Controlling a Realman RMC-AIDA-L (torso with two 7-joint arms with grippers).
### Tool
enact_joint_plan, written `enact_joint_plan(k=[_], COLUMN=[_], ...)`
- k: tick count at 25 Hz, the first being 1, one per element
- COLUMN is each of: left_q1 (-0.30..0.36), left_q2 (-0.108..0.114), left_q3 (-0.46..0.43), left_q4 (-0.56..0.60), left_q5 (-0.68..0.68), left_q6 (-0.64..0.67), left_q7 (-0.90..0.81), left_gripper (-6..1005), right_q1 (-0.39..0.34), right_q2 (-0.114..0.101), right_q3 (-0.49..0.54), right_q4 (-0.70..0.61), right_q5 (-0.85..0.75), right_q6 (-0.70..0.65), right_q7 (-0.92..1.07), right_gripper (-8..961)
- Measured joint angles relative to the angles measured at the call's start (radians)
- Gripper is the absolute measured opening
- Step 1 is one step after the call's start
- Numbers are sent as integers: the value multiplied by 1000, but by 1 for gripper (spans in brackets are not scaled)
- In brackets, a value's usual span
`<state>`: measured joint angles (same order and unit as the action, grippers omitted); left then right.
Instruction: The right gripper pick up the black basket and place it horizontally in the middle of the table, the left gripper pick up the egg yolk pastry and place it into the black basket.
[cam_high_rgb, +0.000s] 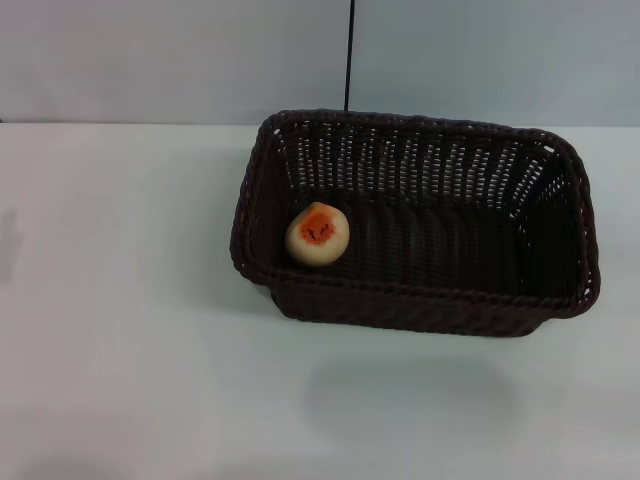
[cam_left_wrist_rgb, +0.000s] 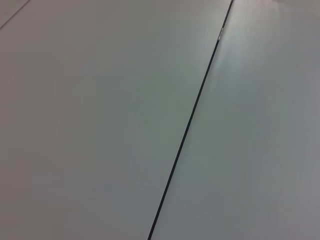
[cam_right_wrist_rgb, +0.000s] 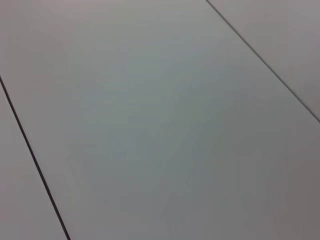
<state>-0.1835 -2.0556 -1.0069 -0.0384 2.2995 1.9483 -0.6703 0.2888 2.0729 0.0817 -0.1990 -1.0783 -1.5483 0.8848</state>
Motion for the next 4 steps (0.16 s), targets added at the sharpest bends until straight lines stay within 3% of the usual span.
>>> enact_joint_plan(k=[4], left_q1=[-8], left_q2=[-4], left_q3=[-1], left_q4=[-1], left_q5=[0], left_q6=[-12], left_q7=[7], left_gripper=[813], right_q1=[-10], right_q2=[0], right_q3=[0], right_q4=[-2], right_q5=[0], right_q6=[-8], right_q7=[0], right_gripper=[408])
